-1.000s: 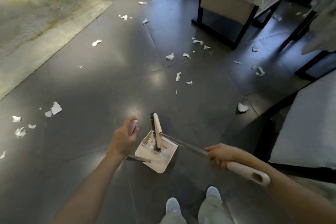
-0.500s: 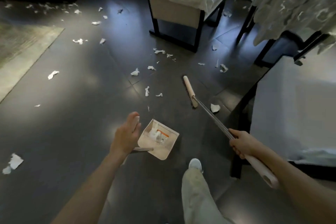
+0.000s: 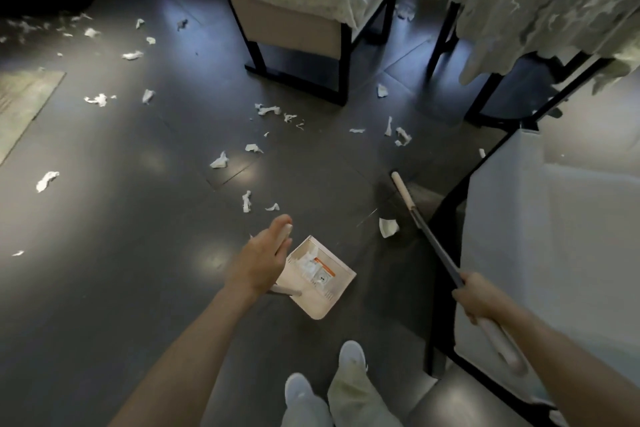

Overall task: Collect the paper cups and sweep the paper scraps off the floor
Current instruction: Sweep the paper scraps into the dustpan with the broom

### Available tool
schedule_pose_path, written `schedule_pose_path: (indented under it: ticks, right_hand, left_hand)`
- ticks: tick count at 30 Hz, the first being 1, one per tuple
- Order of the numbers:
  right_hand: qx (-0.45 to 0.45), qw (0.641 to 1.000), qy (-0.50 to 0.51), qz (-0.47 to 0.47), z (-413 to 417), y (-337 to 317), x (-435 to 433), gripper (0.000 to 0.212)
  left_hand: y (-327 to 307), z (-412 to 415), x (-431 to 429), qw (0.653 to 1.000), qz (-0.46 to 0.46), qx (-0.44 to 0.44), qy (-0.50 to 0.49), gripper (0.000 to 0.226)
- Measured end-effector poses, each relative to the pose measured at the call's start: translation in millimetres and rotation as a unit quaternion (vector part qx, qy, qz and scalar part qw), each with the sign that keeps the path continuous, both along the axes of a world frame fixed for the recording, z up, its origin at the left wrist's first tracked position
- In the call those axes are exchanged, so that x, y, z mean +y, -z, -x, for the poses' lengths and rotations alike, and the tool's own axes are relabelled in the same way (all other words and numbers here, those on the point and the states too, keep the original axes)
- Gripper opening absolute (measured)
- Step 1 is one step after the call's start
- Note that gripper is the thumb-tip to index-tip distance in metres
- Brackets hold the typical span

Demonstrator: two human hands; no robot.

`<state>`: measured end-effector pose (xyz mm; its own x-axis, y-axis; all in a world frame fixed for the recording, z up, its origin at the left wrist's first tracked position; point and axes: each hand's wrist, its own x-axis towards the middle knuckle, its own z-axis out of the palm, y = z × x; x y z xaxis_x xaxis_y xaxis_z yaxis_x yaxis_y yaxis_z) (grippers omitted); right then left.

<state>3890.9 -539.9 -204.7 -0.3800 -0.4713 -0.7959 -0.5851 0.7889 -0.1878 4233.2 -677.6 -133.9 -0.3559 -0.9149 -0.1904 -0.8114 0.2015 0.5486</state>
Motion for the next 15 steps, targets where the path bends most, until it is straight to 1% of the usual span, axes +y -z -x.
schedule_pose_path:
  ticks: [2, 4, 7, 11, 15]
  right_hand:
    - [-0.030, 0.999, -0.009, -0.020, -11.9, 3.9, 0.9, 0.045]
    - [-0.056, 0.997, -0.050, -0.033, -31.6, 5.2, 7.7, 0.051]
    - [-0.096, 0.991, -0.082, -0.037, -58.9, -4.3, 17.3, 0.052]
    - [-0.144, 0.985, -0.083, -0.035, -63.8, -44.2, 4.2, 0.049]
    - [-0.153, 0.981, -0.118, -0.029, -51.4, -89.7, -16.3, 0.055]
  left_hand:
    - [0.5, 9.2, -15.1, 1.000, 0.006, 0.014, -0.002, 0.026]
    - [-1.1, 12.0, -24.8, 0.999, 0.016, 0.026, -0.011, 0.028]
    - [-3.1, 15.5, -33.9, 0.999, 0.011, 0.034, -0.002, 0.026]
    - [-4.0, 19.4, -49.5, 0.999, -0.011, 0.046, 0.001, 0.023]
    - [-6.2, 23.6, -72.0, 0.996, -0.031, 0.070, 0.043, 0.023]
